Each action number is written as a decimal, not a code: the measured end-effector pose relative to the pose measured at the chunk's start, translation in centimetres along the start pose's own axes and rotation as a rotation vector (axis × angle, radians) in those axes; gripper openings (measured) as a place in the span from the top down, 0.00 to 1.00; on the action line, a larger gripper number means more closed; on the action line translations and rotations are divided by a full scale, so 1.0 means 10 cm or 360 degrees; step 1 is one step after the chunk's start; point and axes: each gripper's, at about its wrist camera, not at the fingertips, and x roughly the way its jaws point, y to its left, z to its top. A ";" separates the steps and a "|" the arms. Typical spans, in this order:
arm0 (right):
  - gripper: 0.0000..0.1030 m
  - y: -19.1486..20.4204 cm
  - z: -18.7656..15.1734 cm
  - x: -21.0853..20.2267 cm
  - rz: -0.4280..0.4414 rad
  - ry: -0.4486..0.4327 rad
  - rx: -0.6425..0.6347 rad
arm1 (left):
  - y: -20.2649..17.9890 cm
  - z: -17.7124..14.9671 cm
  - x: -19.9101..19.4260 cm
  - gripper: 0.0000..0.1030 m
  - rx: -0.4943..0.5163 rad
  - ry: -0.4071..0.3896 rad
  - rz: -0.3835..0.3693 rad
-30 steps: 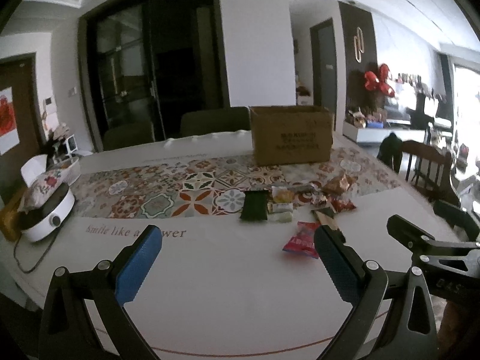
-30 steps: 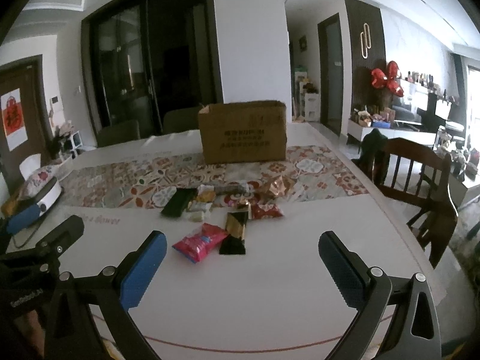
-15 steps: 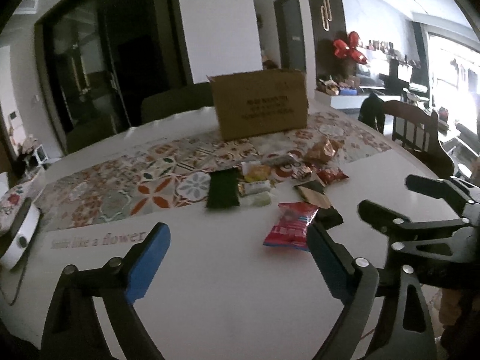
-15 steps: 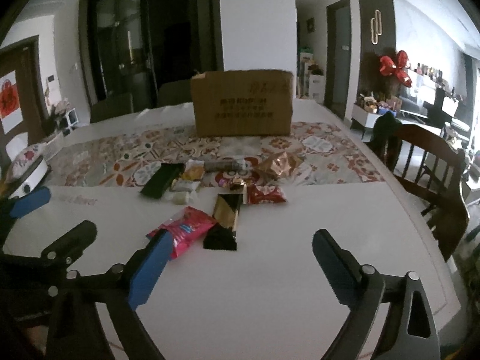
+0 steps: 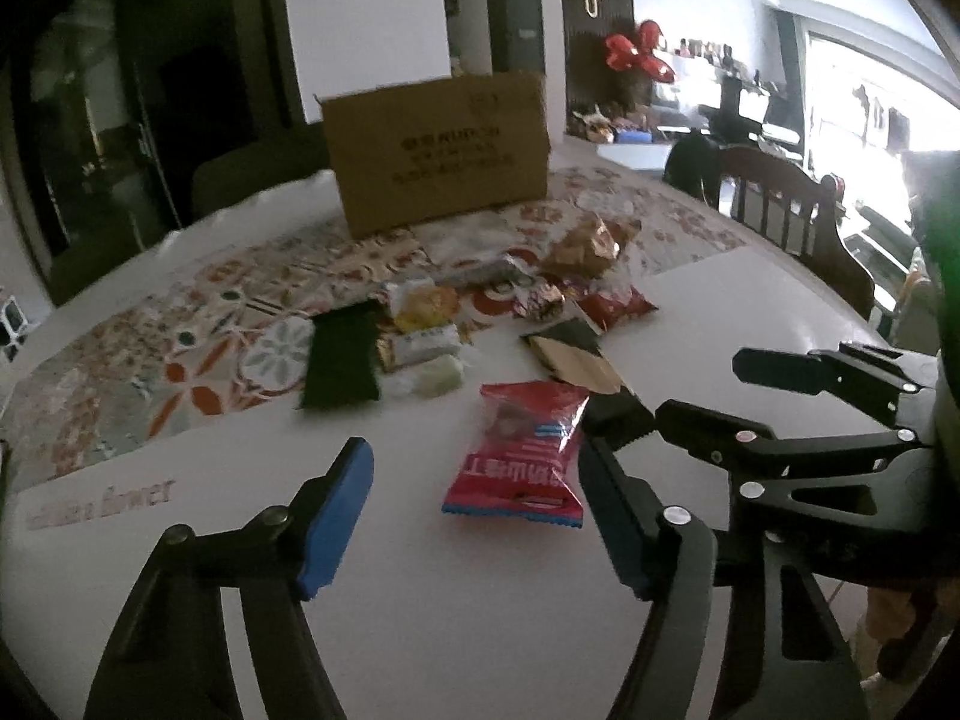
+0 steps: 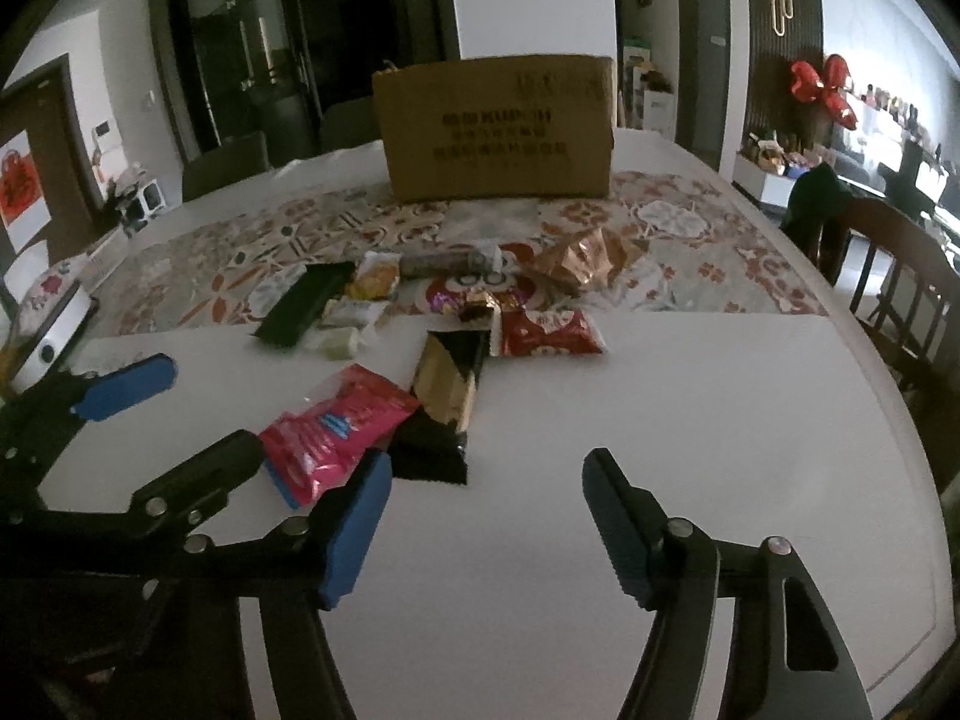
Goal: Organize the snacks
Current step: 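Grasp the red snack bag with the left tool while the right tool approaches the black-and-gold bar, then close the right tool on the black-and-gold snack bar, then carry the red bag and the black-and-gold bar over the cardboard box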
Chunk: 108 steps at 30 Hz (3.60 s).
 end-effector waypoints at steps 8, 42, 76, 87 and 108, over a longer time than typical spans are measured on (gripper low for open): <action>0.40 -0.08 0.01 0.13 -0.0003 0.0047 0.0026 | -0.01 0.02 0.26 0.39 0.0002 0.0085 -0.0093; 0.41 0.17 0.24 0.38 -0.0049 0.0067 -0.0035 | 0.29 0.10 0.34 0.61 -0.0137 0.0102 -0.0016; 0.67 0.37 0.32 0.51 -0.0061 0.0055 -0.0097 | 0.44 0.19 0.29 0.61 -0.0267 0.0057 0.0034; 0.67 0.35 0.47 0.07 0.0018 -0.0128 -0.0073 | 0.42 0.40 -0.16 0.61 -0.0286 -0.0083 0.0069; 0.67 0.18 1.16 -0.63 0.0084 -0.0414 -0.0051 | 0.38 1.27 -0.68 0.61 -0.0225 -0.0297 0.0114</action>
